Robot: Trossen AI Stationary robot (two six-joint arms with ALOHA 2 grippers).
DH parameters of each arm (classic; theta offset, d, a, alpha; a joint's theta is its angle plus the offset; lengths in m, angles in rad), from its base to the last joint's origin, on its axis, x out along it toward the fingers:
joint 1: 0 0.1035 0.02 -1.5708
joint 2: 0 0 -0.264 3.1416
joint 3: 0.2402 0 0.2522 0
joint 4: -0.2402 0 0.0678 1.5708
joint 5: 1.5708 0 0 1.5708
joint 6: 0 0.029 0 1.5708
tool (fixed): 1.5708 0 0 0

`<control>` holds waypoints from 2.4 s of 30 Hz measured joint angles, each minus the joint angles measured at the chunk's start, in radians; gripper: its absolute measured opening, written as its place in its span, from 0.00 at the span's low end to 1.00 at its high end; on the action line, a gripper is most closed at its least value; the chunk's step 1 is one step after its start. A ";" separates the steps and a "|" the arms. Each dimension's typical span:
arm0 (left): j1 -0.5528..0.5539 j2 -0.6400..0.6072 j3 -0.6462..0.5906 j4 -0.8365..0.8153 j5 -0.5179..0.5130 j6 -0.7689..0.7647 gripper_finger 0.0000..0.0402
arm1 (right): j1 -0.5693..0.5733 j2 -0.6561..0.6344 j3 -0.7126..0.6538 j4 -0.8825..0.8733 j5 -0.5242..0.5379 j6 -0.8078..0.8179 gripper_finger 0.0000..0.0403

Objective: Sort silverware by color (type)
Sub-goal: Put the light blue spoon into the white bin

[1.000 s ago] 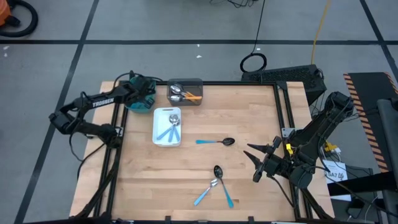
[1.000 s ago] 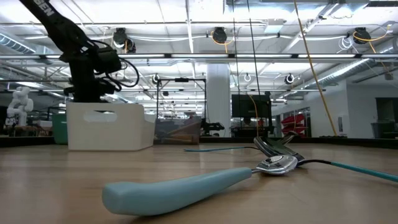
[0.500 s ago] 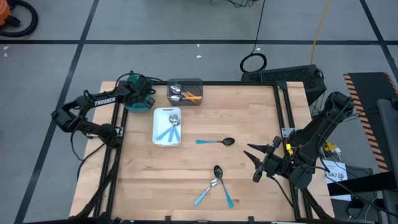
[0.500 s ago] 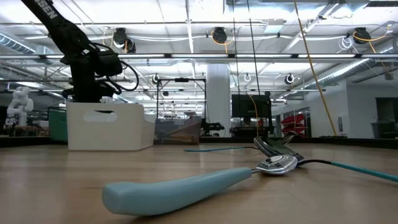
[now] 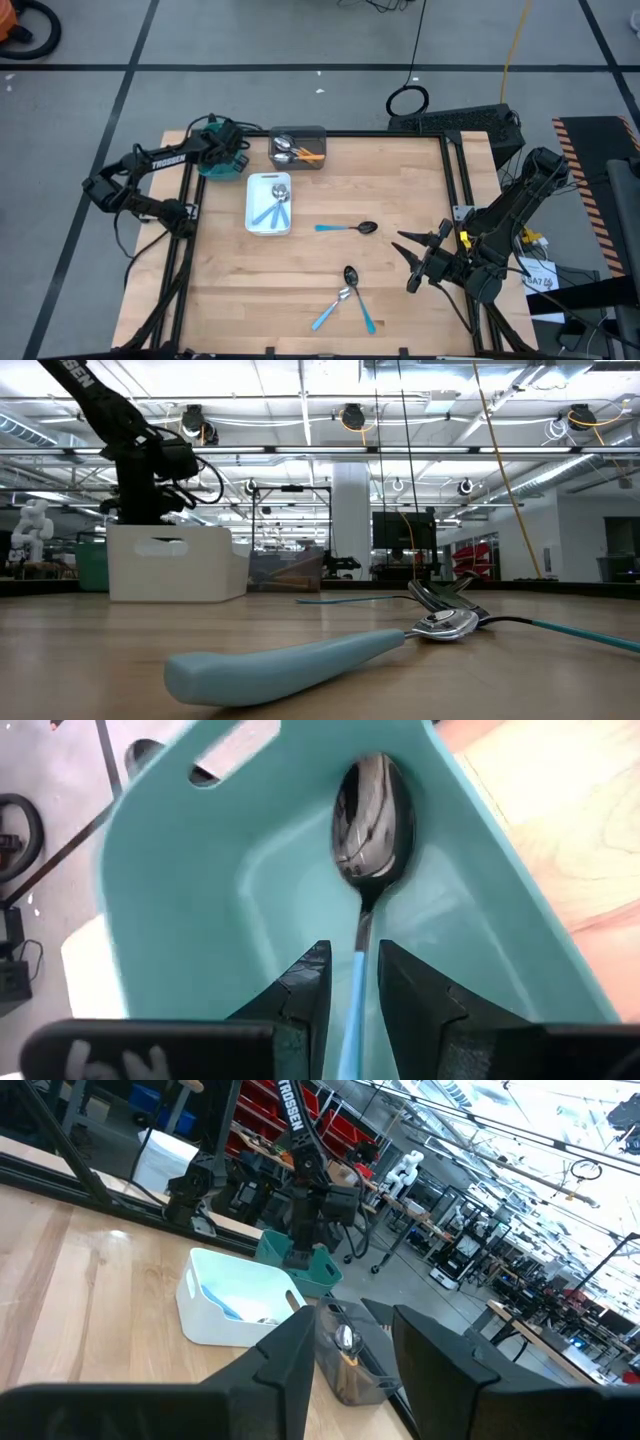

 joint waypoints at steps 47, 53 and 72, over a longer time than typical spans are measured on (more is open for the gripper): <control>-1.306 -0.015 0.436 -0.207 -0.343 -0.540 0.22 | -0.001 0.000 0.000 -0.138 -0.053 0.244 0.32; -1.390 0.028 0.436 -0.110 -0.357 -0.529 0.22 | -0.001 0.000 0.000 -0.140 -0.053 0.263 0.32; -1.477 0.327 0.435 0.355 -0.350 -0.357 0.22 | -0.002 0.017 0.000 -0.276 -0.296 0.655 0.32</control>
